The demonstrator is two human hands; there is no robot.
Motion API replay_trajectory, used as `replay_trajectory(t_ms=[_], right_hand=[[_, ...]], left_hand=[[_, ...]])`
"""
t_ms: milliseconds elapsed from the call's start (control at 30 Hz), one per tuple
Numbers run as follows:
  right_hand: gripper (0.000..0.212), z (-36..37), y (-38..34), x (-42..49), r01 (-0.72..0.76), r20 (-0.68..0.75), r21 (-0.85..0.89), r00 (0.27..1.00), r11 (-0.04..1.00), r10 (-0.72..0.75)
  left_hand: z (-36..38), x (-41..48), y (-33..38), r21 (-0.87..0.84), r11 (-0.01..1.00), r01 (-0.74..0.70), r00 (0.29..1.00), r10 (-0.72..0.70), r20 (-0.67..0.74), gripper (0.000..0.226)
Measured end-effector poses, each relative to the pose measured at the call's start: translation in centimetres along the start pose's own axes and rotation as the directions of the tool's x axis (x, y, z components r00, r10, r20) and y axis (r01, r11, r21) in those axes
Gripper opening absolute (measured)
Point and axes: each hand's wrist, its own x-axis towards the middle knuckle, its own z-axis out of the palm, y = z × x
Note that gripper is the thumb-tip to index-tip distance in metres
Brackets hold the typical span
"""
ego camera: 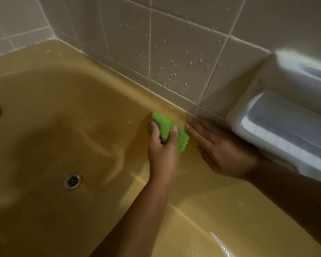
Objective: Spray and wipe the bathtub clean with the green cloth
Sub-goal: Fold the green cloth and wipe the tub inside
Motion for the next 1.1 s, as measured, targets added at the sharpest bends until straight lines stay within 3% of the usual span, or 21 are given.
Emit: replay_trajectory(t_ms=[200, 433, 500, 567, 667, 767, 900, 1033, 1100], right_hand=[[0.076, 0.4, 0.2, -0.2, 0.017, 0.004, -0.034, 1.0, 0.999, -0.017], [0.08, 0.2, 0.2, 0.0, 0.036, 0.004, -0.084, 0.999, 0.996, -0.036], [0.08, 0.3, 0.2, 0.0, 0.047, 0.016, -0.116, 0.999, 0.992, -0.045], [0.079, 0.4, 0.2, -0.1, 0.037, 0.012, -0.117, 0.999, 0.992, -0.036], [0.073, 0.3, 0.2, -0.2, 0.019, -0.037, -0.054, 0.999, 0.998, -0.021], [0.072, -0.2, 0.2, -0.7, 0.001, -0.053, 0.002, 0.999, 1.0, -0.001], [0.078, -1.0, 0.1, -2.7, -0.054, -0.017, 0.045, 0.998, 0.998, 0.055], [0.08, -1.3, 0.4, -3.5, -0.067, 0.006, 0.053, 0.998, 0.996, 0.067], [0.079, -1.3, 0.2, -3.3, -0.057, 0.006, 0.04, 0.998, 0.998, 0.057]], left_hand=[[-2.2, 0.2, -7.6, 0.266, 0.952, 0.15, 0.985, -0.121, -0.122, 0.075], [-5.4, 0.3, -15.1, 0.484, 0.768, 0.419, 0.903, -0.41, -0.131, 0.082], [-5.1, 0.7, -16.2, 0.429, 0.777, 0.46, 0.887, -0.422, -0.187, 0.078], [-4.0, 1.4, -17.3, 0.219, 0.851, 0.478, 0.87, -0.424, -0.25, 0.069], [-1.7, 0.0, -12.6, -0.107, 0.897, 0.429, 0.856, -0.442, -0.267, 0.056], [0.8, -2.9, -5.5, -0.265, 0.921, 0.284, 0.934, -0.328, -0.14, 0.063], [3.0, -4.5, -0.2, -0.186, 0.981, 0.061, 0.998, -0.058, 0.022, 0.072], [3.0, -5.0, -1.2, 0.103, 0.992, -0.066, 0.997, 0.06, 0.054, 0.073], [2.2, -5.3, -3.7, 0.225, 0.974, -0.034, 0.999, 0.03, 0.021, 0.069]])
